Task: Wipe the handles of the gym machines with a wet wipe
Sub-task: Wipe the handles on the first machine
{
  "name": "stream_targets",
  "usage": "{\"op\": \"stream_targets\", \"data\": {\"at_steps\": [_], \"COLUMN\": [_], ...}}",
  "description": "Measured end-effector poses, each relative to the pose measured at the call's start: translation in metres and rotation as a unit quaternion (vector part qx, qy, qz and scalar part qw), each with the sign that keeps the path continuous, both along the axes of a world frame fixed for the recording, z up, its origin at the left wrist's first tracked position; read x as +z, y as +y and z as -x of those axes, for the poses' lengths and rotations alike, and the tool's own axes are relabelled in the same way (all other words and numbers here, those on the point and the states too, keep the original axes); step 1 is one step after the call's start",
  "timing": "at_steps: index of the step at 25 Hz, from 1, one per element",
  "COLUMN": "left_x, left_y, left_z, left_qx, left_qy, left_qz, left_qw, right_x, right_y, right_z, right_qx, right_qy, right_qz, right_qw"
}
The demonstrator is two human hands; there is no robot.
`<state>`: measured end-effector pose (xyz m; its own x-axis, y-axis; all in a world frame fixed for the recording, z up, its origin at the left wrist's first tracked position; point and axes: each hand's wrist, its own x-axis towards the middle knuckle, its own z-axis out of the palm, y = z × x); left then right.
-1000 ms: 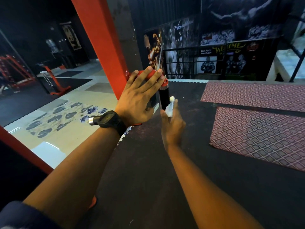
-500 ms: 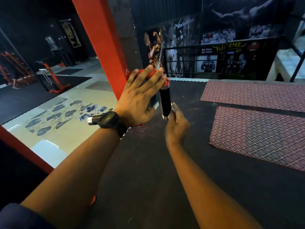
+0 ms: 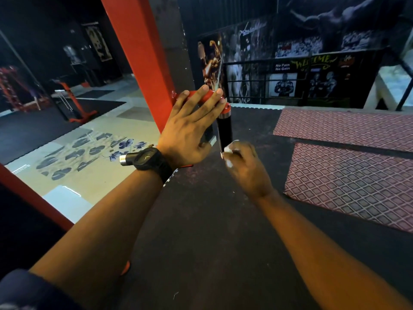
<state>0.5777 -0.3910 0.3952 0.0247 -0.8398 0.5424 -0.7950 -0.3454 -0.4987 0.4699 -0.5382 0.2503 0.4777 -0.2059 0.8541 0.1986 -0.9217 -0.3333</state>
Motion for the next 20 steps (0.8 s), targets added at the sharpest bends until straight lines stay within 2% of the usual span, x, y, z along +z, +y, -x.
{"op": "stream_targets", "data": {"at_steps": [2, 4, 6, 9, 12, 14, 18, 20], "left_x": [0.0, 0.001, 0.001, 0.0, 0.003, 0.004, 0.002, 0.003], "left_y": [-0.002, -0.003, -0.003, -0.002, -0.003, -0.004, -0.007, -0.007], "left_z": [0.0, 0.002, 0.002, 0.004, 0.004, 0.003, 0.003, 0.004], "left_qx": [-0.002, -0.007, -0.012, -0.013, -0.02, -0.02, -0.03, -0.039], "left_qy": [0.006, 0.008, 0.011, 0.015, 0.033, 0.031, 0.023, 0.031], "left_qz": [0.002, 0.003, 0.003, 0.004, -0.003, -0.009, 0.0, 0.003], "left_qw": [1.0, 1.0, 1.0, 1.0, 0.999, 0.999, 0.999, 0.999], "right_x": [0.009, 0.01, 0.005, 0.016, 0.03, 0.024, 0.038, 0.044], "right_y": [0.003, 0.009, 0.019, 0.014, -0.009, -0.011, -0.015, -0.014], "right_z": [-0.005, -0.007, 0.002, 0.007, -0.008, -0.008, -0.006, -0.006], "right_qx": [-0.022, -0.065, -0.057, 0.022, -0.007, -0.053, -0.067, -0.068], "right_qy": [-0.03, -0.06, -0.018, 0.014, 0.022, 0.04, -0.029, -0.028], "right_qz": [-0.093, -0.116, -0.057, 0.121, 0.167, 0.159, 0.225, 0.217], "right_qw": [0.995, 0.989, 0.997, 0.992, 0.986, 0.985, 0.972, 0.973]}}
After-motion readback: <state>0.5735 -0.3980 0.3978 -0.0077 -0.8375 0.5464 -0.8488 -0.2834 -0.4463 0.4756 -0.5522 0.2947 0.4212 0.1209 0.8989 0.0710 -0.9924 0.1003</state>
